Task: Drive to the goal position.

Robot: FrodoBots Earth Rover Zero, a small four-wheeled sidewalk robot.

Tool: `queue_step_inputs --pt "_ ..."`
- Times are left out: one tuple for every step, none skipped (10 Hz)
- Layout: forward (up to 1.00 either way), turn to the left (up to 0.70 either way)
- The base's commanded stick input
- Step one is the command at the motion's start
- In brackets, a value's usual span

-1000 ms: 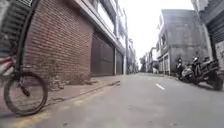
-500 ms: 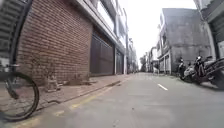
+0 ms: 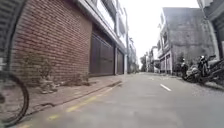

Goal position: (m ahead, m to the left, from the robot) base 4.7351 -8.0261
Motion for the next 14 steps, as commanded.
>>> queue_step_inputs --pt "0.45 -0.09" --pt "0.45 -0.39" --pt "0.45 -0.45" --pt "0.45 -0.19" --pt "0.45 0.00" --pt "0.45 0.00" --pt "0.45 0.00" --pt "0.45 0.00" --pt "0.45 0.00" --pt "0.45 0.00" --pt "0.45 0.00" --pt "0.45 0.00" --pt "0.45 0.00" --pt "0.45 0.00"
